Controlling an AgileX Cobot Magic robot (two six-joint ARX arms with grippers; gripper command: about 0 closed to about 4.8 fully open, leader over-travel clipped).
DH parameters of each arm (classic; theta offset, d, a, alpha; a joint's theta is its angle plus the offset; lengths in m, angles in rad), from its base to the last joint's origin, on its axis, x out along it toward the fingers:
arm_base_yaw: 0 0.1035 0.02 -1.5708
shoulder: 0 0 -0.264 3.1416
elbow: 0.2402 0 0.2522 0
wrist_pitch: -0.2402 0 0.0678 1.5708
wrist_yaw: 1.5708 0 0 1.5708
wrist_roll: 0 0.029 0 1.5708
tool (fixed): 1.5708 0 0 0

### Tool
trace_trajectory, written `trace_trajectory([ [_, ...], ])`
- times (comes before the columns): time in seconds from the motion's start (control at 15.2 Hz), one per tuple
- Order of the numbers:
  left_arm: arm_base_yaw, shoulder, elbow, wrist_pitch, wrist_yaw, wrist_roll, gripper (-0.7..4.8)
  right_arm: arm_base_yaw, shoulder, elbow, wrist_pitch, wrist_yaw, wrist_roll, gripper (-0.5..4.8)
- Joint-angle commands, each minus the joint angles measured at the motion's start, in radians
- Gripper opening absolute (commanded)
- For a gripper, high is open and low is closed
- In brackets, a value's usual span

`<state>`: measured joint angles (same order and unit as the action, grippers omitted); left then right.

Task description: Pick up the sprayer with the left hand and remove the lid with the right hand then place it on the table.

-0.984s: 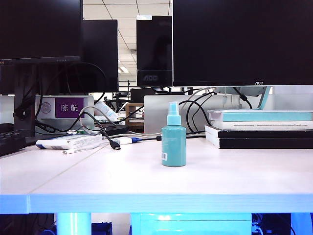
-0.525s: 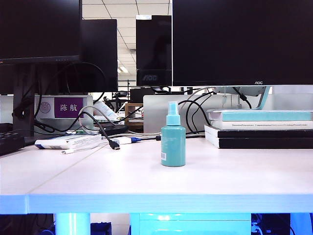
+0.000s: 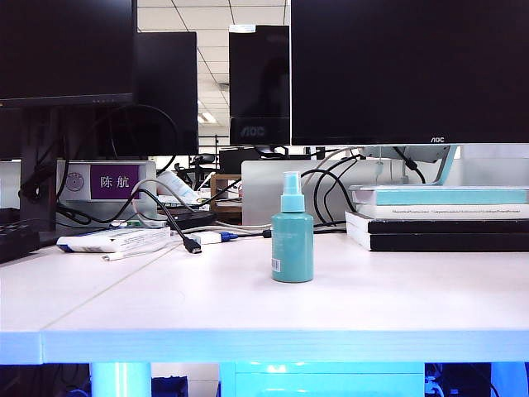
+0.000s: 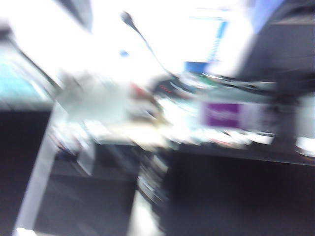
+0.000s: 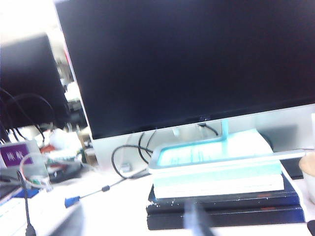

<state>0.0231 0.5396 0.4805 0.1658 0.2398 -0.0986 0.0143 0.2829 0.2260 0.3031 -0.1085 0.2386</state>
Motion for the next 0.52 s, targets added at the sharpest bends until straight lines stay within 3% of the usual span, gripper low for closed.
trace_trajectory([
  [0.07, 0.0, 0.248, 0.101, 0.018, 0.203, 0.117, 4.79, 0.0, 0.17, 0.111, 0.019, -0.103, 0.002, 3.19],
  [0.2, -0.002, 0.41, 0.116, 0.082, 0.349, 0.15, 4.79, 0.0, 0.29, 0.177, 0.01, -0.177, 0.002, 4.27],
  [0.33, -0.007, 0.541, 0.116, 0.159, 0.502, 0.187, 4.79, -0.001, 0.37, 0.215, 0.01, -0.233, 0.002, 4.32],
  [0.39, -0.019, 0.608, 0.116, 0.216, 0.556, 0.204, 4.79, -0.001, 0.409, 0.227, 0.011, -0.257, 0.001, 4.63],
  [0.52, -0.054, 0.727, 0.116, 0.281, 0.605, 0.245, 4.79, -0.003, 0.469, 0.238, 0.011, -0.301, 0.001, 4.79],
])
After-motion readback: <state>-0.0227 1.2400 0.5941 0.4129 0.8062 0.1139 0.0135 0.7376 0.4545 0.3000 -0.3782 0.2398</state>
